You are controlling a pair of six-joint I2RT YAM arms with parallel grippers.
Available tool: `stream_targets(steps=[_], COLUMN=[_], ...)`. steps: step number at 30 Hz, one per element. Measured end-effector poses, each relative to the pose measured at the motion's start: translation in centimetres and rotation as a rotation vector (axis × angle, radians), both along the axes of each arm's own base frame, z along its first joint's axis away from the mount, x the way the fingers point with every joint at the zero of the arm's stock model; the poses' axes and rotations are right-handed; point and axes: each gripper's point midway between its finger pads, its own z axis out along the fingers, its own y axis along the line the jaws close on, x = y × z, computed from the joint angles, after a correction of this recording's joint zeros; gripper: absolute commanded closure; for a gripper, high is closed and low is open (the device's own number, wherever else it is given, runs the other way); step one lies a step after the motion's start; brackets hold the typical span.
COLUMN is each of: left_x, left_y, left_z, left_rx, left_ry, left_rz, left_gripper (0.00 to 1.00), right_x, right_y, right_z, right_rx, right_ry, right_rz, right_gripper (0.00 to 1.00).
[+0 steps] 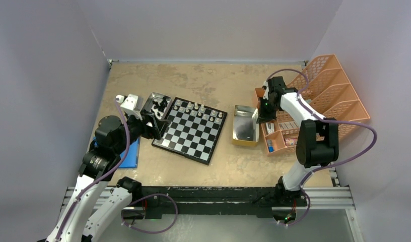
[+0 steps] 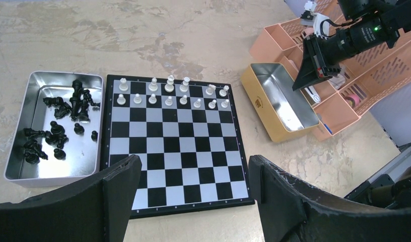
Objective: Set up the chess pieces on the board
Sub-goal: Place the storage box at the center of the board.
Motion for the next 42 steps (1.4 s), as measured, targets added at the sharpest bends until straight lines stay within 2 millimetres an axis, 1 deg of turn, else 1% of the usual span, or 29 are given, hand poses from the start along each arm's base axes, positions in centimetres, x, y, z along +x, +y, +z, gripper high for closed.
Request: stream_targets(steps=[5,9,12,14,19,22,29,35,40,42], left_x=[0.0,0.0,0.0,0.0,0.0,0.1,0.1,0.0,0.0,0.0], left_y=[0.0,0.0,0.0,0.0,0.0,-0.1,-0.1,-0.1,-0.1,-0.1], left_z=[0.0,0.1,0.0,0.0,0.0,-0.1,-0.2,0.0,0.0,0.0], left_rx=[-0.001,-0.001,-0.001,-0.001,-0.001,0.001,0.001,-0.001,-0.002,-0.002], left_ry=[-0.002,-0.002,-0.001,-0.002,-0.001,0.004,0.006,-0.001,-0.002,-0.002], left_rz=[0.000,0.000,0.000,0.000,-0.001,-0.002,-0.004,-0.004,-0.004,-0.004], left_gripper=[0.22,0.22,0.22,0.22,0.22,0.22,0.22,0.22,0.22,0.22], right_x=[-0.4,-0.9,-1.3,-1.4,-1.1,-1.2,-2.1,-2.3,-2.9,-2.8], right_y=[0.3,0.0,0.1,0.2,1.2,1.8,2.4,3.0,3.8,4.0], right_z=[-0.3,-1.3,-1.6,-1.3,0.9,1.4,-0.1,-0.6,-2.2,-2.2], right_rx=[0.009,0.002,0.003,0.002,0.036,0.063,0.068,0.055,0.027,0.025], right_ry=[0.009,0.014,0.004,-0.023,-0.132,-0.158,-0.114,-0.101,-0.051,-0.054], right_rz=[-0.034,-0.090,-0.128,-0.156,-0.209,-0.233,-0.260,-0.265,-0.250,-0.248], right_gripper=[1.00,1.00,1.00,1.00,1.00,1.00,1.00,1.00,1.00,1.00])
